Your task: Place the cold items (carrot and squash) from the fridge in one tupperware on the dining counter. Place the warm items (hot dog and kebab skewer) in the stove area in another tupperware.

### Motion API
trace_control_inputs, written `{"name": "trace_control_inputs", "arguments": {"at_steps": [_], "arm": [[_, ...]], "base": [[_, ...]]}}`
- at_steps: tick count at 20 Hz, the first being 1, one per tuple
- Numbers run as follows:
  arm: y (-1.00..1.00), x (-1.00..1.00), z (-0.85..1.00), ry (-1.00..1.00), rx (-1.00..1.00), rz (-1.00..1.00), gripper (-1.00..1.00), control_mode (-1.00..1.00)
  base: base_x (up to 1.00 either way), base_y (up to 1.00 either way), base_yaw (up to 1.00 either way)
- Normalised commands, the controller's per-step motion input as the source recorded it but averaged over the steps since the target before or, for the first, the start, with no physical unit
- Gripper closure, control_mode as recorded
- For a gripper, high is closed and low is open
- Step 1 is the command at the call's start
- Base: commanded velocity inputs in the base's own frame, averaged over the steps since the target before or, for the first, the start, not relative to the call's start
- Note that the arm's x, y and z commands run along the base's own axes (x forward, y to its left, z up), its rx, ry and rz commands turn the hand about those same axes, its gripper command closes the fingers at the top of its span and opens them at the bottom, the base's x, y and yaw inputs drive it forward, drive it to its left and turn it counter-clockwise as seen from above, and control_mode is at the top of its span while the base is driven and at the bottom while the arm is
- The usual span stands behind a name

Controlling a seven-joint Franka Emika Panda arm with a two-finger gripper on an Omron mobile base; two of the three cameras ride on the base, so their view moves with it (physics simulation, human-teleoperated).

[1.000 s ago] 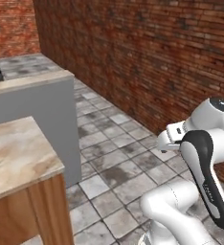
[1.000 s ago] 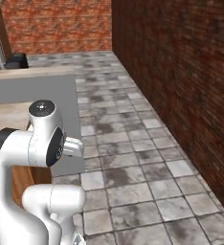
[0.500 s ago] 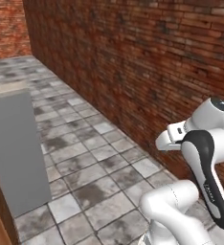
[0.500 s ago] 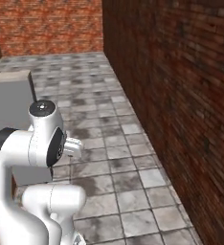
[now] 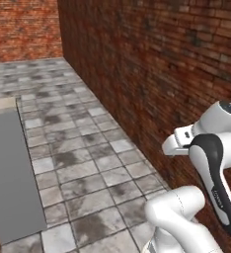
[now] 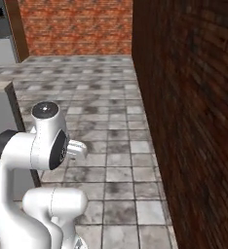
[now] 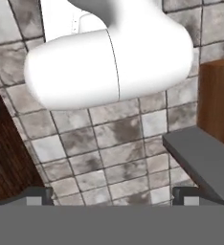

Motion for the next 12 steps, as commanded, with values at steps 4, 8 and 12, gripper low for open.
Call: {"name": "trace_control_inputs", "arguments": {"at_steps": [4,8,12], "arm": [[0.00,0.00,0.00,0.00,0.00,0.00,-1.00,1.00],[0.00,0.00,0.00,0.00,0.00,0.00,-1.00,1.00],[0.00,0.00,0.00,0.00,0.00,0.00,-1.00,1.00]], "base": [[1.00,-0.24,0.42],[1.00,-0.21,0.41],[1.00,-0.38,0.40]]}}
